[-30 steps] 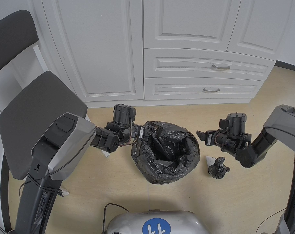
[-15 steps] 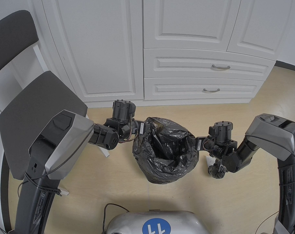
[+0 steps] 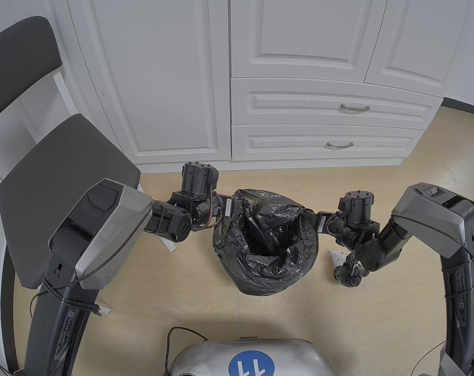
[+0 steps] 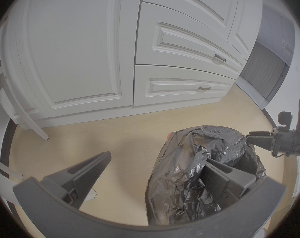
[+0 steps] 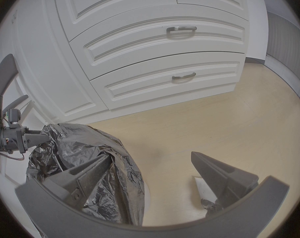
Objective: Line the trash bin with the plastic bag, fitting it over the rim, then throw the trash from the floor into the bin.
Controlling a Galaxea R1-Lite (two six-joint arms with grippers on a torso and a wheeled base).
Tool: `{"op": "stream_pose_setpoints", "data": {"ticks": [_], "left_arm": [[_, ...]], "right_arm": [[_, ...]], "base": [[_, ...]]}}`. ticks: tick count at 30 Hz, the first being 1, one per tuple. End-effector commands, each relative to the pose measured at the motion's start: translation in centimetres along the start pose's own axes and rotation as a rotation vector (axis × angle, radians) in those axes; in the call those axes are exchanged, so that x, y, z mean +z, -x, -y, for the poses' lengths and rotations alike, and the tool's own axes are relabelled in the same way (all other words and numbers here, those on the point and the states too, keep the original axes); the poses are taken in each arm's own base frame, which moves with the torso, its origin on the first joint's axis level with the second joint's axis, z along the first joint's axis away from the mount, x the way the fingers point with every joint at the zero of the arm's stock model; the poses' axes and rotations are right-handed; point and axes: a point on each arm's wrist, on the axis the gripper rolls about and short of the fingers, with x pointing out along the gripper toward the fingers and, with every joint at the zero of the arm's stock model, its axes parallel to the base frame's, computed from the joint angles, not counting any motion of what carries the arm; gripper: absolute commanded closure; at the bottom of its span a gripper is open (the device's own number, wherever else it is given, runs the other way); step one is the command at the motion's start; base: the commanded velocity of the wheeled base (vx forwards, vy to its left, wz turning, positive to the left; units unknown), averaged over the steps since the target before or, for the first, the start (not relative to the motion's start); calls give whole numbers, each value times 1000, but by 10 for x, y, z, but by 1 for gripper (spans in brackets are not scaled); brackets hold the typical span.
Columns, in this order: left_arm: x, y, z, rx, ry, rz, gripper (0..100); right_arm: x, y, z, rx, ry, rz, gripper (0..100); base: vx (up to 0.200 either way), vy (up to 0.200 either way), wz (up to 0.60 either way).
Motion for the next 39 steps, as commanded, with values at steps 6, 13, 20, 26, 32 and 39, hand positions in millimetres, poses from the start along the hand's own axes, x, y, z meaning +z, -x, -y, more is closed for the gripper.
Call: {"op": "stream_pose_setpoints", "data": {"ticks": [6,13,20,26,32,39], "left_arm": [[-8,-12,-1,6,5,2,0],[-15,-21,-1,11,3,-7,0],[-23,-24,-6,29,2,-56,0],[-17,-19,-7,33,2,-53,0],[-17,-19,-7,32,0,-59,0],[-23,-18,-5,28,-2,-84,0]], "right_arm": [[-10,-13,8,-18,-5,-10,0],[-16,-17,13,-29,-4,-19,0],[-22,-20,20,-46,-2,-38,0],[-25,-20,25,-55,-3,-48,0],[-26,-19,25,-54,0,-56,0],[-28,-15,27,-57,7,-81,0]], "base": [[0,0,0],[0,0,0],[0,0,0],[0,0,0],[0,0,0],[0,0,0]]}}
